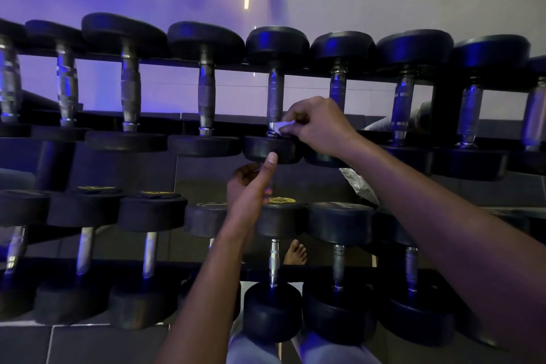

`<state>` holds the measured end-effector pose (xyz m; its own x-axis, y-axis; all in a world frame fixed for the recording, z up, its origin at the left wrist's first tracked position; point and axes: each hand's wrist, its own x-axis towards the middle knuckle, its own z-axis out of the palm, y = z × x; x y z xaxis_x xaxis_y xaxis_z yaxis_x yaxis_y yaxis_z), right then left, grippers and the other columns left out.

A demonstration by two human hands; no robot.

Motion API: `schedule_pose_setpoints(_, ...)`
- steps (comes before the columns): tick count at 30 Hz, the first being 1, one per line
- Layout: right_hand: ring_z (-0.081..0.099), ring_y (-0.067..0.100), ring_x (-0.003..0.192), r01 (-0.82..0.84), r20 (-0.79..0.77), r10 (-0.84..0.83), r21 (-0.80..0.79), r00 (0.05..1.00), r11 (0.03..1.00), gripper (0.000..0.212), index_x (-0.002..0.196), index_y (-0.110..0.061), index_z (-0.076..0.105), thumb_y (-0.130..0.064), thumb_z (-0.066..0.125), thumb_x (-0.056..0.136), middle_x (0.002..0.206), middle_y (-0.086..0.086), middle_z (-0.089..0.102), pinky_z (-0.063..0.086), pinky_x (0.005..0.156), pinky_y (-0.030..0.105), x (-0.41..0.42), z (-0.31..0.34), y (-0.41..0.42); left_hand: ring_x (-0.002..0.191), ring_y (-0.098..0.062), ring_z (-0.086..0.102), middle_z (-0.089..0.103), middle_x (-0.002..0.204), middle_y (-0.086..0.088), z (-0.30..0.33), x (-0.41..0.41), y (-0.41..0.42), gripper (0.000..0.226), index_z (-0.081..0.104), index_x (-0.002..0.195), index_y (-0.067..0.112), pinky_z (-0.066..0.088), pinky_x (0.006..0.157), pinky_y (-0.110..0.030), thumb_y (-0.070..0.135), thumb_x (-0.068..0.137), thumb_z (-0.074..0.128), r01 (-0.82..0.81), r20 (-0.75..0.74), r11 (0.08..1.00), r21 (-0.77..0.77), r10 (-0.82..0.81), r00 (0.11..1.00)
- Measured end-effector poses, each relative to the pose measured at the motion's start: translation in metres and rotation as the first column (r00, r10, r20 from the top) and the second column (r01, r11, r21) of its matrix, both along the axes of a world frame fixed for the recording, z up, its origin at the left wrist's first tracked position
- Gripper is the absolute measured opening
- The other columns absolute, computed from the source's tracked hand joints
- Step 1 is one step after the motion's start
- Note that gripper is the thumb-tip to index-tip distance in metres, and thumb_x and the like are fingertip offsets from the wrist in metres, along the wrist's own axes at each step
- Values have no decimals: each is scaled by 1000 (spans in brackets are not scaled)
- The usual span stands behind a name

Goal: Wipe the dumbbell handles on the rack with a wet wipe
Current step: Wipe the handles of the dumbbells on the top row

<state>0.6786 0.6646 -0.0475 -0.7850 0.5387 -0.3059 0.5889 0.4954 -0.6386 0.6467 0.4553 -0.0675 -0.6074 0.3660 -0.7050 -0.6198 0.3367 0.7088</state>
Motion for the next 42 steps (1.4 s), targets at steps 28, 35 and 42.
schedule_pose_setpoints(28, 68, 21, 72, 283, -298, -150, 476, 943, 832, 34, 99, -34, 75, -65, 63, 92, 74, -8, 72, 47, 60, 32, -54, 3, 5, 76, -5, 70, 74, 96, 3, -11, -4, -10, 61, 75, 116, 17, 60, 77, -30, 67, 81, 82, 41, 8, 999, 24, -41, 999)
schedule_pose_setpoints(35, 71, 33, 83, -38, 94, -38, 694, 995, 719, 13, 98, -25, 74, -28, 61, 100, 81, 1, 63, 35, 61, 32, -99, 12, -9, 75, -3, 69, 74, 95, 5, -12, -7, -11, 62, 75, 116, 17, 60, 80, -33, 66, 79, 83, 43, -2, 999, 26, -43, 999)
schedule_pose_setpoints(42, 67, 18, 80, 320, -307, -193, 447, 932, 835, 24, 102, -32, 78, -52, 68, 94, 90, -8, 70, 40, 61, 31, -58, 4, -13, 76, -8, 68, 71, 84, 7, -12, -10, -11, 62, 75, 112, 14, 57, 71, -25, 64, 78, 85, 30, 13, 999, 46, -30, 999)
